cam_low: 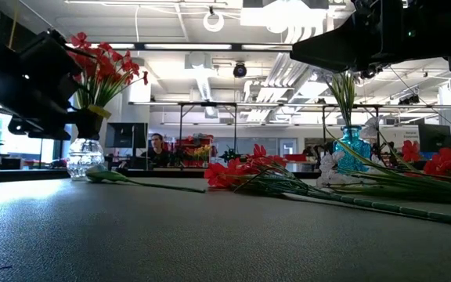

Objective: Sort flowers into vase by color
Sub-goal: Adjust the transparent vase

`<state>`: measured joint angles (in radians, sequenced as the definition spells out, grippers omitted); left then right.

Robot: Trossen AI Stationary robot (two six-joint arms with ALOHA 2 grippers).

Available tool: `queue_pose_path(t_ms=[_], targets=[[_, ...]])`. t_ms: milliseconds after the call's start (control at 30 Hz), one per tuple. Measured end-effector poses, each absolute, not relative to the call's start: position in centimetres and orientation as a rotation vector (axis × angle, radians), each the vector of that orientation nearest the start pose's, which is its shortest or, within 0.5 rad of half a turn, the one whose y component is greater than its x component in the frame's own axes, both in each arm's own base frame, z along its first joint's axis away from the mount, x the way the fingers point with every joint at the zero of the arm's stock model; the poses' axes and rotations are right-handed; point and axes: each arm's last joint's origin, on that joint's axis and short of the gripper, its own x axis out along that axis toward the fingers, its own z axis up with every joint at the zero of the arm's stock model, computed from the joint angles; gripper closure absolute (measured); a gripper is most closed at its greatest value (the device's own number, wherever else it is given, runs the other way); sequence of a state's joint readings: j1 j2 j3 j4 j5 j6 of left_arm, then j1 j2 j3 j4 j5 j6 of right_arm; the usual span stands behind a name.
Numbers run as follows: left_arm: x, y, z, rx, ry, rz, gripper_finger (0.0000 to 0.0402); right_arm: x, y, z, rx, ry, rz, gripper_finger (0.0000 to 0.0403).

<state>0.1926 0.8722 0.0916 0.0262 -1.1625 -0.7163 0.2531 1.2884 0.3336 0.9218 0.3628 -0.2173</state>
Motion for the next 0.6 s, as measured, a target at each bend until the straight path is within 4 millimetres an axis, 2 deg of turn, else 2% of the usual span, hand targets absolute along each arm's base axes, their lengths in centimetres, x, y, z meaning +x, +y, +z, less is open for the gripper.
queue_pose_path(t_ms=[233,400,600], targets=[[11.4,5.7,12.0,-0.199,0.227,1.494,0.0078,22.7,4.8,18.9,-0.225,0.038,-0.106,0.0234],[11.9,6.4,12.6,-0.197,0.251,1.419,0.0078,22.7,4.8,18.9,-0.225,0.037,-0.106,0.0234],[11.9,7.0,13.1,-0.19,0.223,1.429,0.008,22.7,4.8,18.9,-0.226,0.04,-0.106,0.0234]])
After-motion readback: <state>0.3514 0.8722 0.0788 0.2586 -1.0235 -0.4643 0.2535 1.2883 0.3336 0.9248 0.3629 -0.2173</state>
